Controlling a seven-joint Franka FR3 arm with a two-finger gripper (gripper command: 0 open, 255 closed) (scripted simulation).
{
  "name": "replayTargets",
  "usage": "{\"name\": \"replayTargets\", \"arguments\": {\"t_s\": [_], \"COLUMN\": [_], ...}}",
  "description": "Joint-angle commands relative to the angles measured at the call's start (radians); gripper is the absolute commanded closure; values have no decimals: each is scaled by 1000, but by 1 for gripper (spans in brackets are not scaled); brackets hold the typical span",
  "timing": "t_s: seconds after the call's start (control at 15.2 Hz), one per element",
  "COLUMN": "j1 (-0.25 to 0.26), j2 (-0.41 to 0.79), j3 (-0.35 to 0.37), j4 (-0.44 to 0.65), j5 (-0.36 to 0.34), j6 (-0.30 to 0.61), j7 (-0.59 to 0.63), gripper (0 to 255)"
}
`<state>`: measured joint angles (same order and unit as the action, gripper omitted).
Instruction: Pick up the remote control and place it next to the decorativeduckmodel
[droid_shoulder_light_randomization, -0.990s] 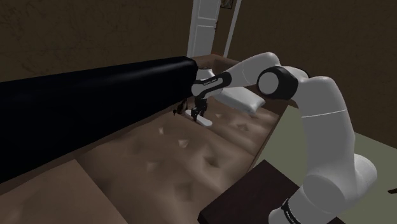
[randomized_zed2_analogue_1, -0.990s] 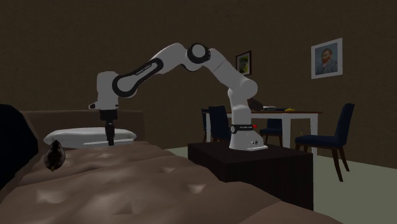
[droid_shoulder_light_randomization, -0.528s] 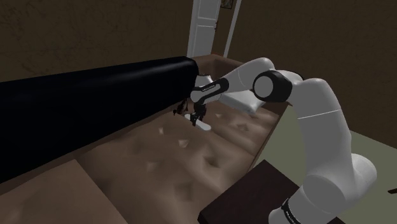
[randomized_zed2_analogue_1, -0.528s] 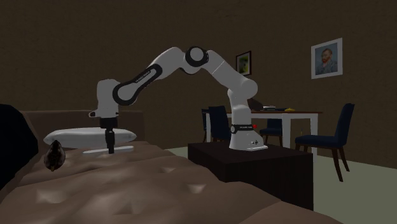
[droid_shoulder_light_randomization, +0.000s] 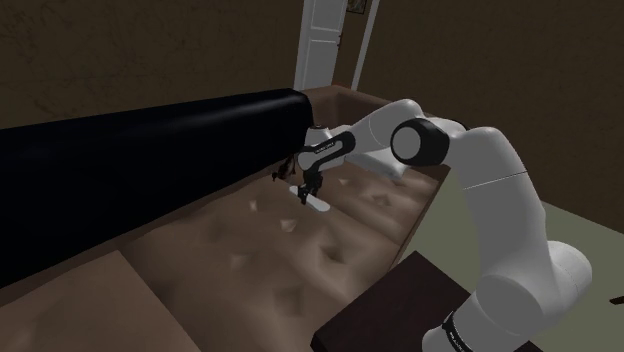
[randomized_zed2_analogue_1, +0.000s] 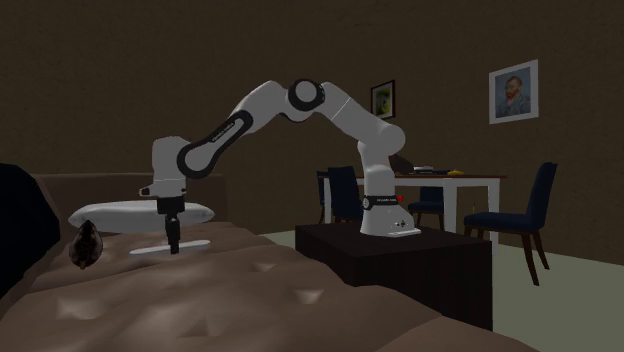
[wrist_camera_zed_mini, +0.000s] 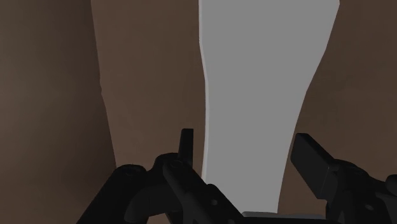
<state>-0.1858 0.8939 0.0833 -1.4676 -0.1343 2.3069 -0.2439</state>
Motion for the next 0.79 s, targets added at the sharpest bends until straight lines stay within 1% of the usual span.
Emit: {"name": "replayTargets", "arguments": {"t_s": [0.0,0.33,0.4,0.73], "j1": [0,0,0,0], "j2": [5,5,4,4], "j3": [0,0,0,0], "j4": [3,3,3,2], "j5": [0,0,0,0], "j6": [3,3,3,3], "j7": [0,0,0,0], "gripper": [255,255,0,0]}}
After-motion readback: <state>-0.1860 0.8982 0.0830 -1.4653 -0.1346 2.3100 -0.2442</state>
